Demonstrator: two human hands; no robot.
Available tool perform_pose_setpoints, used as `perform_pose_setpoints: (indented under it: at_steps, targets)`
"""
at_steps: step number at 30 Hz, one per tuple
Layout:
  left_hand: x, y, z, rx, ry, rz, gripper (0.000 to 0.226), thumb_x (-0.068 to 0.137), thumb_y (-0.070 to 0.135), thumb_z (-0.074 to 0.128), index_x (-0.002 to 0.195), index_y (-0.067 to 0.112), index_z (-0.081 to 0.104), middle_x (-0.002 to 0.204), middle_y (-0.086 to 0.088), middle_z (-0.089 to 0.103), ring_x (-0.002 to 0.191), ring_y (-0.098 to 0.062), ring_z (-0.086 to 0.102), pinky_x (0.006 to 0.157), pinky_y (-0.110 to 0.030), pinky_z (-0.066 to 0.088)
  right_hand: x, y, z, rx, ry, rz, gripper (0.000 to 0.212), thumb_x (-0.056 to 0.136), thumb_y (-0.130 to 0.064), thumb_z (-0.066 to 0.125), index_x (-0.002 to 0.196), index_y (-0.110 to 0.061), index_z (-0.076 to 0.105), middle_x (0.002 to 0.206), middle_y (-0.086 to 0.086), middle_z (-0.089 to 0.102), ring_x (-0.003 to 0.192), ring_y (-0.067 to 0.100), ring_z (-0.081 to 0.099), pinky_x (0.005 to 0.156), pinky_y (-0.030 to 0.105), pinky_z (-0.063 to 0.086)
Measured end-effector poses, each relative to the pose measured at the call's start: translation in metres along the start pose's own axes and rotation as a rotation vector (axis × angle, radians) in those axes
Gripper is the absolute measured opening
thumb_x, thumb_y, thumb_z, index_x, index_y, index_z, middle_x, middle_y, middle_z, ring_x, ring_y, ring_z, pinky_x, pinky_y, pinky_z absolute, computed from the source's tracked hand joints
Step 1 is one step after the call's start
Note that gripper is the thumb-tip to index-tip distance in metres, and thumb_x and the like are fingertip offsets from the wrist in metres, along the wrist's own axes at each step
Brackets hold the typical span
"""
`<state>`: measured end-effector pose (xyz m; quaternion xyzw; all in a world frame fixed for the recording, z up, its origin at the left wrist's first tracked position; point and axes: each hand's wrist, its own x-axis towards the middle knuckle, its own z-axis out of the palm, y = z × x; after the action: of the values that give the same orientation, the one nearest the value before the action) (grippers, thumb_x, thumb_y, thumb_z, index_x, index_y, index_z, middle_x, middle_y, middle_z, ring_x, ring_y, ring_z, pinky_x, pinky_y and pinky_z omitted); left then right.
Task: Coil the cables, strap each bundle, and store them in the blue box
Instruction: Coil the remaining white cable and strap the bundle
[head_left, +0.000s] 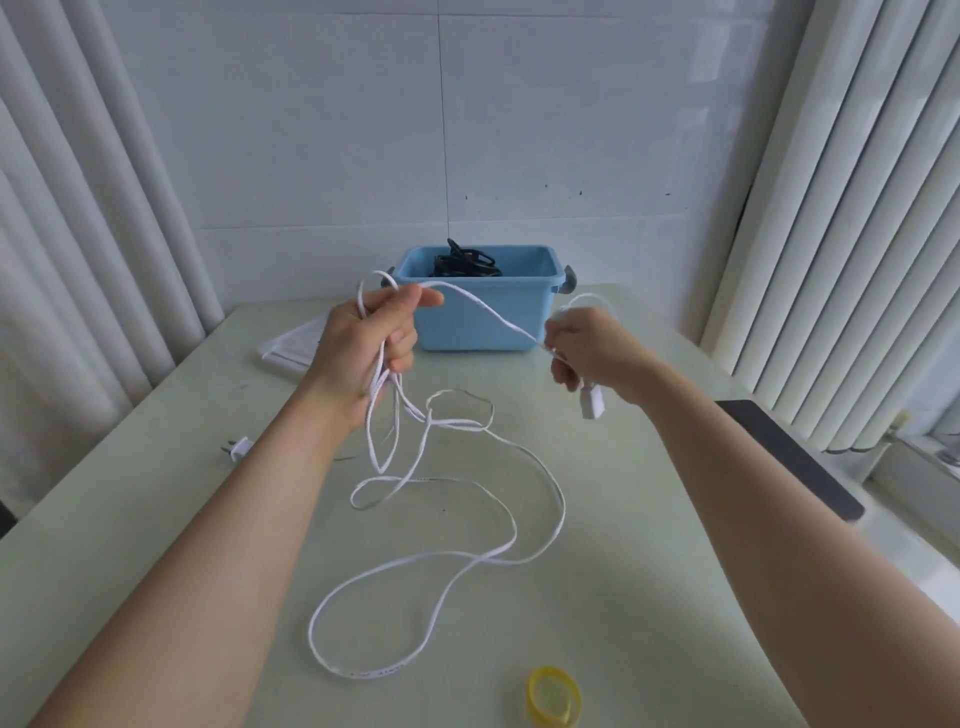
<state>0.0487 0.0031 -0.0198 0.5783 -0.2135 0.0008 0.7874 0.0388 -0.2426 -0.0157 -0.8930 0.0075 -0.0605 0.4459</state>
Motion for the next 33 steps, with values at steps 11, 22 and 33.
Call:
perform_pose_setpoints:
  at_steps: [11, 22, 33]
  targets:
    - [0.009, -0.014, -0.008, 0.126, 0.395, 0.044, 0.024, 0.101, 0.03, 0.058, 0.086, 0.018, 0.073, 0.055, 0.008, 0.036, 0.049, -0.008, 0.032, 0.051, -0.023, 0.028, -0.037, -0.043, 0.014, 0.404, -0.825, -0.188, 0.054, 0.103, -0.049, 0.033, 0.061, -0.017, 0.024, 0.047, -0.005, 0.016, 0.043, 0.015, 0.011, 0.053, 0.032, 0.027]
    - [-0.007, -0.016, 0.003, 0.725, -0.148, -0.089, 0.022, 0.095, 0.026, 0.068, 0.075, 0.023, 0.077, 0.061, 0.002, 0.058, 0.054, -0.012, 0.045, 0.054, -0.02, 0.038, -0.012, -0.052, 0.0, 1.536, -0.188, -0.082, 0.037, 0.106, -0.035, 0.039, 0.073, -0.019, 0.04, 0.047, -0.007, 0.028, 0.037, 0.009, 0.027, 0.056, 0.022, 0.035]
    - [-0.012, -0.005, 0.006, 0.528, -0.28, -0.072, 0.012, 0.088, 0.009, 0.072, 0.078, 0.004, 0.075, 0.064, -0.007, 0.06, 0.062, -0.013, 0.054, 0.063, -0.022, 0.046, 0.017, 0.017, -0.016, 0.234, 0.338, -0.063, 0.022, 0.103, -0.016, 0.035, 0.097, -0.002, 0.05, 0.082, 0.009, 0.074, 0.065, 0.021, 0.072, 0.055, 0.026, 0.049]
